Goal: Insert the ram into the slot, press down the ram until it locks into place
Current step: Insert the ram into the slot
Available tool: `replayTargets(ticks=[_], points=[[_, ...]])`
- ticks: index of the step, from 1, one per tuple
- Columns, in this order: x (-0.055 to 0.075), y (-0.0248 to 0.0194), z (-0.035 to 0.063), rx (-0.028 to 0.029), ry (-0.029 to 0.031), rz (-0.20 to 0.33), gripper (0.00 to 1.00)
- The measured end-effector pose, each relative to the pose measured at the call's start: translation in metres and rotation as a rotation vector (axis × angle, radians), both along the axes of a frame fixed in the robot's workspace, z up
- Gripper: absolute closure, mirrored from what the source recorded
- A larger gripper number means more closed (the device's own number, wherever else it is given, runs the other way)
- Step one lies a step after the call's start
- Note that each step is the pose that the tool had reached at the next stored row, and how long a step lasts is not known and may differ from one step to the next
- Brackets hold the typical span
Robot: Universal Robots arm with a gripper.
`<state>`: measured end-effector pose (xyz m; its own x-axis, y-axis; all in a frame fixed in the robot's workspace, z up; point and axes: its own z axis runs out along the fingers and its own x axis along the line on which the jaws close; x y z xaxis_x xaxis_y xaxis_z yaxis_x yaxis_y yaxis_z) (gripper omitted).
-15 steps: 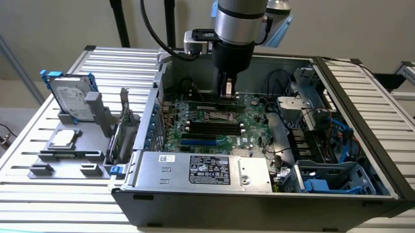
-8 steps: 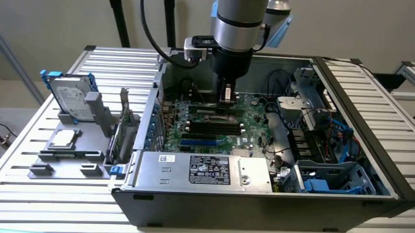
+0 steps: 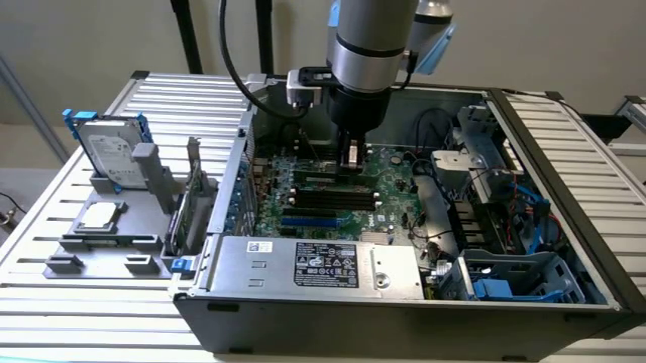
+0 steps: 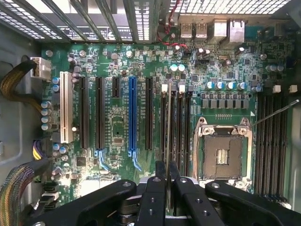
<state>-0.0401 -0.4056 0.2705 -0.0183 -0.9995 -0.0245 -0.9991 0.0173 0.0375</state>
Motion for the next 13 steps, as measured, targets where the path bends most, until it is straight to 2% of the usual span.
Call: replayTargets(ticks=[4,13], points=[[0.001,0.0000,-0.0056,0.0037,-0.0001,0.000,0.87],[0.005,0.0000,-0.0156,0.0056,0.0000,0.000,0.87]])
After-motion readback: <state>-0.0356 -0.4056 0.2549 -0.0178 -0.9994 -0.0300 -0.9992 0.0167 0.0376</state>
